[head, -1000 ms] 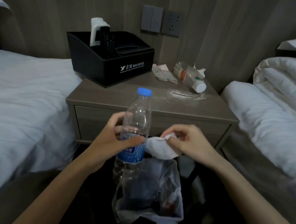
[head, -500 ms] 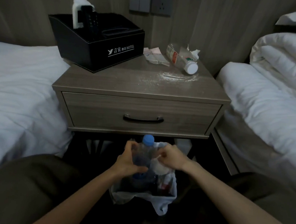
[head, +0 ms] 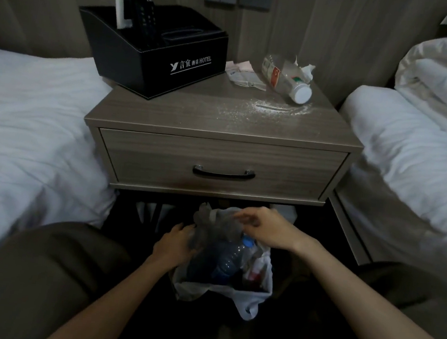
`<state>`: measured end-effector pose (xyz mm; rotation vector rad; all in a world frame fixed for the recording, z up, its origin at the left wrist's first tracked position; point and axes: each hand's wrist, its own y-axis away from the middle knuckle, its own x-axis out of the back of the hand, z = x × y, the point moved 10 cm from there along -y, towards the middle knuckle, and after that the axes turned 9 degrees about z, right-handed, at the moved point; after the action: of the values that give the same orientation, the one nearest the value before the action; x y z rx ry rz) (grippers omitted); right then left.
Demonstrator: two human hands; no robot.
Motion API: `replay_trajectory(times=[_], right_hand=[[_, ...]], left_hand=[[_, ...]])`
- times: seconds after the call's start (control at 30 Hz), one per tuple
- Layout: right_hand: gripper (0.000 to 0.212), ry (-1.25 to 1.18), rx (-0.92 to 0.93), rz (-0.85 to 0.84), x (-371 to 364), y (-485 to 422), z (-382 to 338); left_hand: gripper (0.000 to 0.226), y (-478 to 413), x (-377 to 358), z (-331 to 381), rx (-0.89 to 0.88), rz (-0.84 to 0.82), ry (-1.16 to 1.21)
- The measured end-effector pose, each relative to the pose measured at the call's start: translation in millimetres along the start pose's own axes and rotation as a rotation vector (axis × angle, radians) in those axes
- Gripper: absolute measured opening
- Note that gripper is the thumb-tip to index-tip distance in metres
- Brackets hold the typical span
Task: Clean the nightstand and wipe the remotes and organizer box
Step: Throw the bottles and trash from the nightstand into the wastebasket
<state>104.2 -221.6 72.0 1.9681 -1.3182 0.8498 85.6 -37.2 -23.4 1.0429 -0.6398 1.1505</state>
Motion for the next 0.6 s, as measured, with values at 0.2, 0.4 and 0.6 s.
replay_trajectory(times=[0.2,0.4,0.6], right_hand=[[0.034,0.019,0.045,0.014,7,1,-10],[0.034,-0.094,0.148,0.175,55,21,-44],[0.035,-0.161,0.216,0.337,91,43,-65]], left_hand=[[0.065,-1,-5,-5,-0.019,0.009,0.005],[0.052,-4,-5,-4,-0.047,0.052,0.003],[0.055,8,-1,-2,0.000,-0.040,-0.147]])
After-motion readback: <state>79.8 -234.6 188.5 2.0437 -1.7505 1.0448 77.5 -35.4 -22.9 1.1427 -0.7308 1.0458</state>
